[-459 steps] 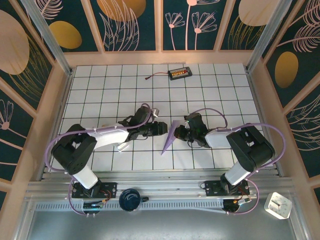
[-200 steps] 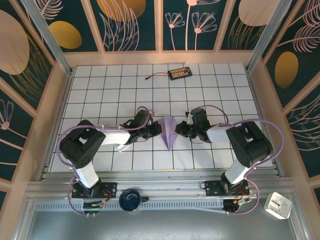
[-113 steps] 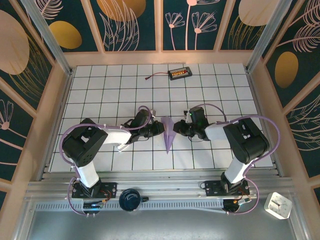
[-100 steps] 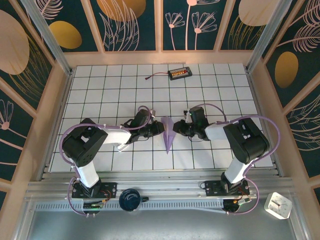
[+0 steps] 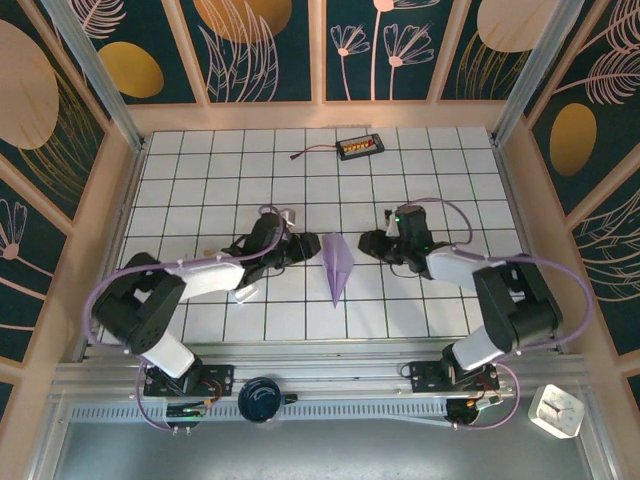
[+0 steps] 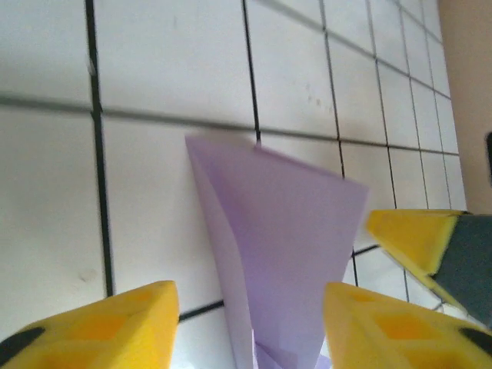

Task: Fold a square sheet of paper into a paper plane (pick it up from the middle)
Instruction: Move a paper plane to the center of the table, then reset both arms

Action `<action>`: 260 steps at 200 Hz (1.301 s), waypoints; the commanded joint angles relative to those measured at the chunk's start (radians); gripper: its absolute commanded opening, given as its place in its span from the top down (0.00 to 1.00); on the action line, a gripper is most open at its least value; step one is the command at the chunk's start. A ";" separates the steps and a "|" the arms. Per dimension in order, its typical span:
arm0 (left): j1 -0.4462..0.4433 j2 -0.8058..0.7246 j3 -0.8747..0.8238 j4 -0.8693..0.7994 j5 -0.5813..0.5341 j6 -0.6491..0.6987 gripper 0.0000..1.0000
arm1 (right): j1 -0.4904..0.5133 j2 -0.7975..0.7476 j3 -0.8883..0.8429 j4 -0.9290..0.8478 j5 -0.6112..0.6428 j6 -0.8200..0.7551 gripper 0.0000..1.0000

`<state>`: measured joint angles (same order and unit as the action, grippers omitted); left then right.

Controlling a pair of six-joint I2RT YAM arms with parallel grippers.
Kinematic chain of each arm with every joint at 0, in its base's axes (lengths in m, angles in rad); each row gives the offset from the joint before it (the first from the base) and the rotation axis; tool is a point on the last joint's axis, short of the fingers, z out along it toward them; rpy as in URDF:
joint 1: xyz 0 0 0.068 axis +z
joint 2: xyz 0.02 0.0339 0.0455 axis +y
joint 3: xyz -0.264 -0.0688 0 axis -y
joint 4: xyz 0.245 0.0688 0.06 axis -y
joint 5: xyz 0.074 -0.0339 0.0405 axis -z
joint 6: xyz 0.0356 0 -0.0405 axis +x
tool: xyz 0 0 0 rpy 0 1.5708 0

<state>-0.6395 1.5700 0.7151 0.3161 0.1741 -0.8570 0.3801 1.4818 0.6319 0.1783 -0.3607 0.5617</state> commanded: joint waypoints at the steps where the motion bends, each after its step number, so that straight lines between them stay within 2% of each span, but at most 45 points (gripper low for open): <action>1: 0.051 -0.128 -0.022 -0.070 -0.164 0.135 0.37 | -0.040 -0.134 0.039 -0.107 0.231 -0.101 0.55; 21: 0.110 -0.258 -0.046 -0.092 -0.339 0.251 0.21 | -0.047 -0.221 0.056 -0.135 0.498 -0.180 0.36; 42: 0.177 -0.381 -0.092 -0.052 -0.550 0.373 0.02 | -0.059 -0.264 0.045 -0.100 0.789 -0.237 0.25; 53: 0.211 -0.430 -0.123 -0.003 -0.647 0.440 0.01 | -0.070 -0.269 0.027 -0.055 0.906 -0.264 0.15; 65: 0.254 -0.466 -0.167 0.070 -0.732 0.528 0.01 | -0.083 -0.264 -0.002 0.004 1.015 -0.297 0.11; 69: 0.269 -0.473 -0.184 0.103 -0.756 0.559 0.01 | -0.087 -0.261 -0.015 0.028 1.039 -0.309 0.06; 79: 0.315 -0.479 -0.221 0.175 -0.800 0.624 0.01 | -0.116 -0.241 -0.042 0.085 1.070 -0.338 0.04; 90: 0.369 -0.470 -0.264 0.259 -0.825 0.685 0.01 | -0.154 -0.206 -0.062 0.132 1.072 -0.357 0.04; 111: 0.471 -0.408 -0.347 0.444 -0.796 0.745 0.01 | -0.230 -0.116 -0.092 0.215 1.015 -0.389 0.04; 128: 0.532 -0.340 -0.380 0.519 -0.727 0.768 0.01 | -0.270 -0.065 -0.137 0.325 0.924 -0.419 0.03; 142: 0.570 -0.277 -0.397 0.576 -0.660 0.767 0.01 | -0.289 -0.040 -0.213 0.513 0.845 -0.473 0.03; 147: 0.582 -0.257 -0.405 0.601 -0.629 0.764 0.01 | -0.293 -0.044 -0.211 0.509 0.824 -0.481 0.04; 161: 0.606 -0.197 -0.429 0.703 -0.565 0.752 0.01 | -0.311 -0.049 -0.240 0.605 0.740 -0.500 0.04; 168: 0.610 -0.193 -0.409 0.661 -0.541 0.752 0.01 | -0.328 -0.052 -0.259 0.653 0.703 -0.499 0.04; 177: 0.618 -0.176 -0.412 0.711 -0.507 0.765 0.01 | -0.354 -0.054 -0.277 0.702 0.650 -0.486 0.04; 206: 0.657 -0.154 -0.395 0.714 -0.385 0.723 0.01 | -0.424 -0.056 -0.328 0.843 0.514 -0.451 0.05; 223: 0.663 -0.104 -0.473 0.916 -0.297 0.735 0.01 | -0.426 -0.031 -0.374 0.963 0.498 -0.467 0.05; 236: 0.663 -0.031 -0.516 1.073 -0.278 0.741 0.01 | -0.417 0.008 -0.407 1.069 0.476 -0.490 0.05; 249: 0.662 -0.056 -0.486 0.960 -0.257 0.754 0.01 | -0.411 0.051 -0.413 1.117 0.468 -0.502 0.05; 260: 0.662 -0.042 -0.490 0.995 -0.248 0.756 0.01 | -0.401 0.085 -0.435 1.200 0.458 -0.523 0.04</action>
<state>0.0151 1.5162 0.2249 1.1694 -0.1596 -0.1196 -0.0368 1.5024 0.2325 1.1294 0.1535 0.0895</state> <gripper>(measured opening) 0.988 0.950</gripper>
